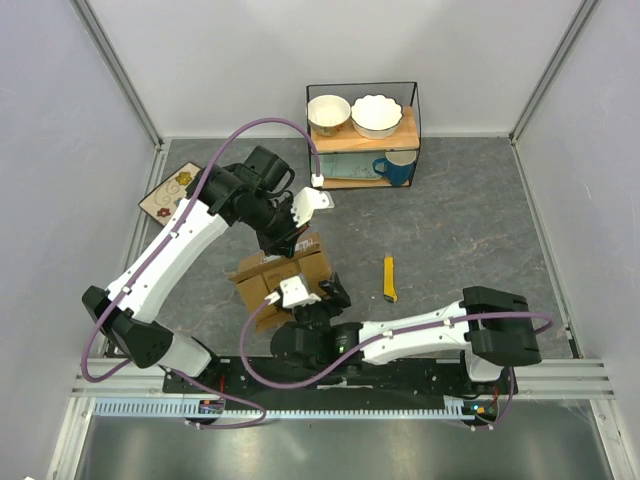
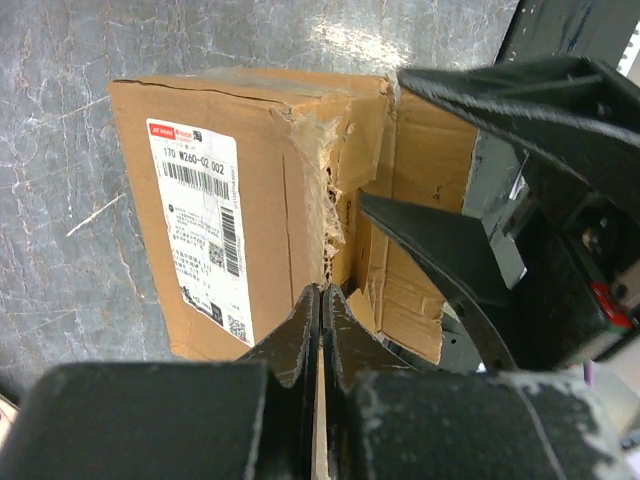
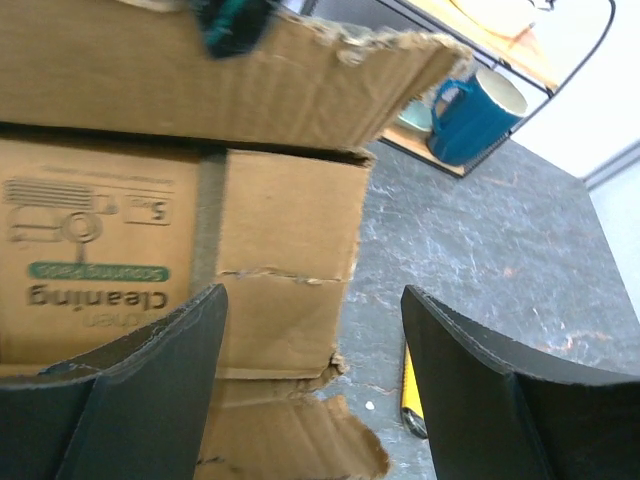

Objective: Unpack the express box

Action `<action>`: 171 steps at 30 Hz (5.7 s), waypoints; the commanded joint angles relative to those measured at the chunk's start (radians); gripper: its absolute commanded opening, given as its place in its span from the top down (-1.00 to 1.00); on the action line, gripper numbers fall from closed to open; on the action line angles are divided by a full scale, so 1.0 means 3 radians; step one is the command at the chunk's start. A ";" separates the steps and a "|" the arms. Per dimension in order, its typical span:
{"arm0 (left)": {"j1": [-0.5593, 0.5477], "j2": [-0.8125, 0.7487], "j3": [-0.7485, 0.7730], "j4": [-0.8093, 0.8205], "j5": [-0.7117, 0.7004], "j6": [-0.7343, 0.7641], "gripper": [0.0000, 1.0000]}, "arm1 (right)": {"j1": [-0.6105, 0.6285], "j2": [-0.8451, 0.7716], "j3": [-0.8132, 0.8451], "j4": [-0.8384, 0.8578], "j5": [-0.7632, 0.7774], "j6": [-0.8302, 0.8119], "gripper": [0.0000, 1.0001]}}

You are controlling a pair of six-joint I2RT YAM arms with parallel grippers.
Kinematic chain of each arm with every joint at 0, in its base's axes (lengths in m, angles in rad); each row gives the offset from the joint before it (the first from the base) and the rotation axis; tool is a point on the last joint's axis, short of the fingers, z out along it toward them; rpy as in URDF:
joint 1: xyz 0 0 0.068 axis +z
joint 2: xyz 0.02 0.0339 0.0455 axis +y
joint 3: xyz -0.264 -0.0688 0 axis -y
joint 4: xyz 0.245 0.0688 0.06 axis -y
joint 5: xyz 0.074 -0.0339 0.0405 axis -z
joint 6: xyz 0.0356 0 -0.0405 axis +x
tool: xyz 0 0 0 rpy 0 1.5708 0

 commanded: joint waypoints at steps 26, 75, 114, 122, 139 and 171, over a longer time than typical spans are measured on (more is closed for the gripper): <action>-0.0018 -0.0009 0.0016 -0.0412 0.0304 -0.0128 0.94 | -0.0372 0.0166 0.0242 -0.0768 0.0258 0.1291 -0.56; -0.0018 -0.0025 -0.0306 -0.0289 0.0197 -0.0077 0.96 | -0.0137 -0.1997 -0.1072 0.1050 -0.1719 -0.0147 0.28; -0.0059 -0.0198 -0.0388 -0.0606 0.0688 0.0194 0.96 | -0.0397 -0.0304 -0.0331 0.0259 -0.3873 -0.1920 0.25; -0.0105 -0.0285 -0.0470 -0.0606 0.0662 0.0189 0.97 | -0.0500 -0.0187 -0.0336 0.0285 -0.3975 -0.1966 0.34; -0.0105 -0.0234 -0.0372 -0.0606 0.0565 0.0168 0.96 | -0.0490 -0.0029 -0.0234 0.0019 -0.4185 -0.1808 0.74; -0.0075 0.0011 -0.0705 -0.0059 -0.0186 0.0010 0.96 | 0.0160 -0.1745 -0.0167 -0.0589 -0.3046 -0.1179 1.00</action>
